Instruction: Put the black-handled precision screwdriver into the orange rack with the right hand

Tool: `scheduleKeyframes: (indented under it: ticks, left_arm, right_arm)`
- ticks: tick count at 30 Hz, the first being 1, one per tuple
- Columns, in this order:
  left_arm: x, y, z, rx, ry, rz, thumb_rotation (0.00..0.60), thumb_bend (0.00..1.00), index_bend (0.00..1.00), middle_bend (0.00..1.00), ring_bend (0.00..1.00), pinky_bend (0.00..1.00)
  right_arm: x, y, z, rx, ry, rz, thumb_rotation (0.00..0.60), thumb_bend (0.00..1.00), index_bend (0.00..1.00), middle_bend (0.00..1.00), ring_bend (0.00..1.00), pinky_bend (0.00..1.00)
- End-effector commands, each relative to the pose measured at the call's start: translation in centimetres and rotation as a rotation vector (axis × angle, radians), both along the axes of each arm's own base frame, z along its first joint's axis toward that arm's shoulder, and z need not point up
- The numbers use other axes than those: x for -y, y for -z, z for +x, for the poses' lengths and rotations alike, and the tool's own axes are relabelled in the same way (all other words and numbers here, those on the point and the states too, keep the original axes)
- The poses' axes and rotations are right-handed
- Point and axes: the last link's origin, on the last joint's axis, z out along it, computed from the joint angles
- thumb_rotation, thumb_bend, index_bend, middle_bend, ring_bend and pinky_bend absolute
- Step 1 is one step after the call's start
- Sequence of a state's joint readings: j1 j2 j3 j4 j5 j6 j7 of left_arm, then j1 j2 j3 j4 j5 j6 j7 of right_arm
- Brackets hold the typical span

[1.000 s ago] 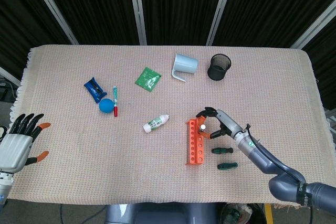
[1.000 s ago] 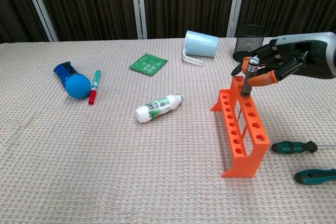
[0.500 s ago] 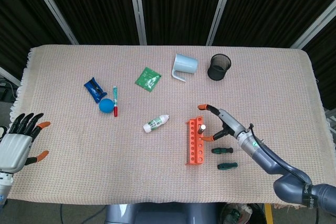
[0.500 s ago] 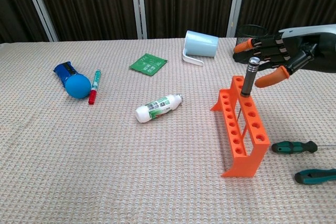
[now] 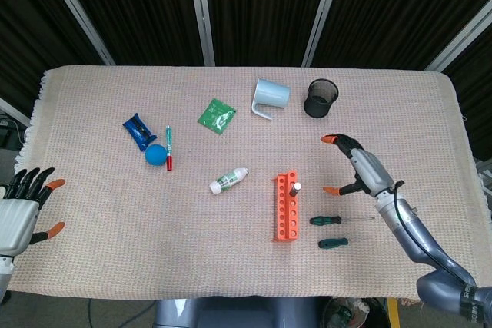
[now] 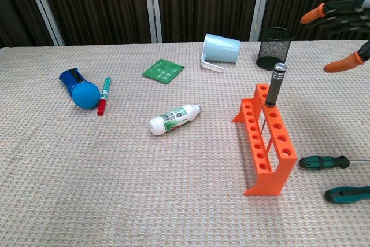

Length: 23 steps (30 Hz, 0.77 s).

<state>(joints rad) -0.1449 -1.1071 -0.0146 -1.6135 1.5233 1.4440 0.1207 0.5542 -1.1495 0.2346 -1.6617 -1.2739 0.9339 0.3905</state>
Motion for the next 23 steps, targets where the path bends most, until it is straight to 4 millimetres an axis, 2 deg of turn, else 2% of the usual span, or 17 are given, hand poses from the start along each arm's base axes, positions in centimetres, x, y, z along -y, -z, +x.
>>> scheduleKeyframes:
  ticks: [1, 8, 10, 12, 14, 17, 23]
  left_arm:
    - [0.3, 0.0, -0.3, 0.001, -0.009, 0.010, 0.600, 0.15, 0.22, 0.07, 0.02, 0.00]
    - [1.4, 0.0, -0.7, 0.008, -0.019, 0.016, 0.600, 0.15, 0.22, 0.07, 0.02, 0.00]
    - [2.0, 0.0, -1.1, -0.001, -0.030, 0.026, 0.600, 0.15, 0.22, 0.07, 0.02, 0.00]
    - [2.3, -0.1, -1.3, -0.016, -0.032, 0.039, 0.600, 0.15, 0.22, 0.07, 0.02, 0.00]
    - [2.6, -0.2, -1.4, -0.033, -0.028, 0.057, 0.600, 0.15, 0.22, 0.06, 0.01, 0.00]
    - [3.0, -0.1, -1.4, -0.048, -0.017, 0.078, 0.600, 0.15, 0.22, 0.06, 0.00, 0.00]
    - [3.9, 0.6, -1.4, -0.039, -0.010, 0.056, 0.600, 0.15, 0.22, 0.06, 0.00, 0.00]
  right_arm:
    - [-3.2, -2.4, -3.3, -0.155, 0.042, -0.291, 0.600, 0.22, 0.25, 0.16, 0.00, 0.00]
    - [-6.2, -3.2, -6.0, -0.391, 0.013, -0.435, 0.600, 0.23, 0.27, 0.17, 0.00, 0.00]
    - [-8.1, -3.2, -7.8, -0.554, 0.014, -0.451, 0.600, 0.23, 0.25, 0.16, 0.00, 0.00]
    - [-9.2, -3.1, -8.4, -0.614, 0.025, -0.448, 0.600, 0.23, 0.19, 0.12, 0.00, 0.00]
    - [-10.3, -3.0, -8.9, -0.655, 0.035, -0.443, 0.600, 0.23, 0.12, 0.06, 0.00, 0.00]
    - [-11.7, -2.9, -9.4, -0.688, 0.045, -0.435, 0.600, 0.23, 0.07, 0.01, 0.00, 0.00]
    - [-14.7, -2.7, -10.4, -0.684, 0.111, -0.407, 0.600, 0.23, 0.00, 0.00, 0.00, 0.00]
